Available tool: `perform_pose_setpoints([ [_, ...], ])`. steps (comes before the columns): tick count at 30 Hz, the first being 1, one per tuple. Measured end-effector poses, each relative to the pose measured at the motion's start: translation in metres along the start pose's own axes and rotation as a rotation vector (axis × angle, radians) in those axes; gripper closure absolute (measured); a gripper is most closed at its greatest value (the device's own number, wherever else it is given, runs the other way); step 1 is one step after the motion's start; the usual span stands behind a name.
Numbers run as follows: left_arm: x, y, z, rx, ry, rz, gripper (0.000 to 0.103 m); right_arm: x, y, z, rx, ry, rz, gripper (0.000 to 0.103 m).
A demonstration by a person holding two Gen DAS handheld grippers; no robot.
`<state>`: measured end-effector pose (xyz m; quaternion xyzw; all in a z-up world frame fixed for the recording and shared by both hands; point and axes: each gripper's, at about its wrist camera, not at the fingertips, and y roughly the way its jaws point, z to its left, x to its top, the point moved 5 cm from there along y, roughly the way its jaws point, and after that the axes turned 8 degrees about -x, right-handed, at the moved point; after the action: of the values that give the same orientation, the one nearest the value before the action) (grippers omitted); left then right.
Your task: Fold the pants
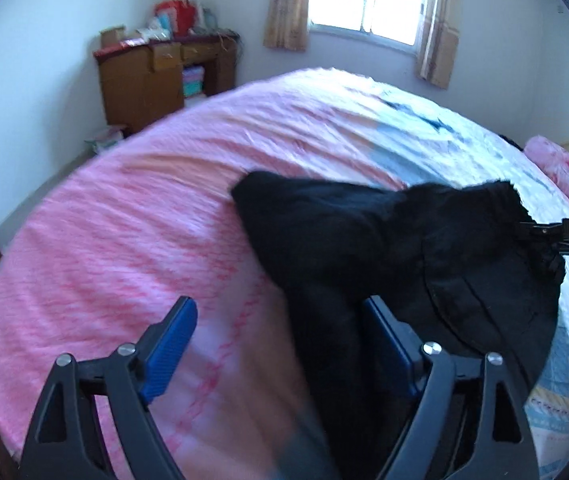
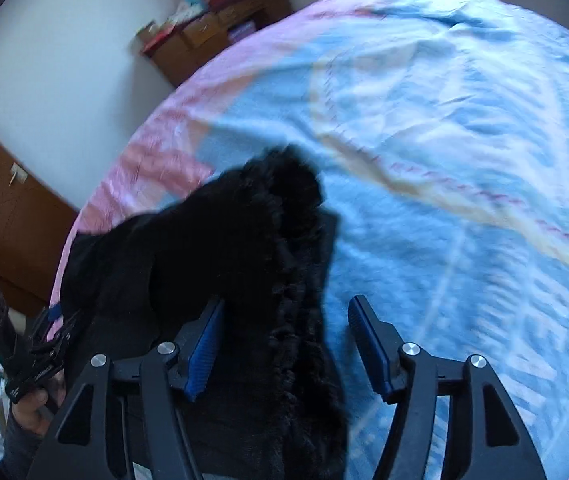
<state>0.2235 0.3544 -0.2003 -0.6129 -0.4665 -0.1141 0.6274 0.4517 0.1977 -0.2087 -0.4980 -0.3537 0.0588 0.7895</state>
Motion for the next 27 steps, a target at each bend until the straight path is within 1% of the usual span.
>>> perform_pose_setpoints([
  [1,0.001,-0.010,0.000,0.003,0.004,-0.014,0.016,-0.001,-0.010,-0.003,0.000,0.012,-0.023,0.038],
  [2,0.002,-0.023,-0.002,0.001,0.006,-0.035,0.016,-0.001,-0.021,-0.006,-0.040,0.023,-0.046,0.038],
  [4,0.004,-0.051,-0.008,-0.015,0.021,-0.084,0.016,-0.007,-0.046,-0.011,-0.153,0.016,-0.103,0.038],
  [5,0.003,-0.063,-0.012,-0.013,0.032,-0.094,0.016,-0.012,-0.059,-0.011,-0.171,0.019,-0.124,0.038],
  [8,-0.001,-0.095,-0.027,-0.028,0.072,-0.117,0.015,-0.031,-0.094,-0.005,-0.179,0.028,-0.159,0.038],
  [10,-0.005,-0.116,-0.040,-0.041,0.099,-0.130,0.009,-0.051,-0.120,0.007,-0.193,0.010,-0.196,0.038],
  [11,-0.006,-0.124,-0.045,-0.047,0.110,-0.138,0.009,-0.060,-0.131,0.013,-0.199,0.002,-0.214,0.038],
  [14,-0.016,-0.148,-0.060,-0.078,0.135,-0.159,0.009,-0.093,-0.168,0.036,-0.180,-0.018,-0.267,0.038],
  [18,-0.028,-0.166,-0.074,-0.091,0.163,-0.172,0.009,-0.129,-0.203,0.059,-0.185,-0.041,-0.319,0.037],
  [22,-0.034,-0.172,-0.082,-0.111,0.153,-0.178,0.009,-0.155,-0.228,0.071,-0.203,-0.062,-0.362,0.037],
  [27,-0.044,-0.179,-0.094,-0.138,0.179,-0.185,0.009,-0.174,-0.243,0.082,-0.199,-0.058,-0.403,0.037],
])
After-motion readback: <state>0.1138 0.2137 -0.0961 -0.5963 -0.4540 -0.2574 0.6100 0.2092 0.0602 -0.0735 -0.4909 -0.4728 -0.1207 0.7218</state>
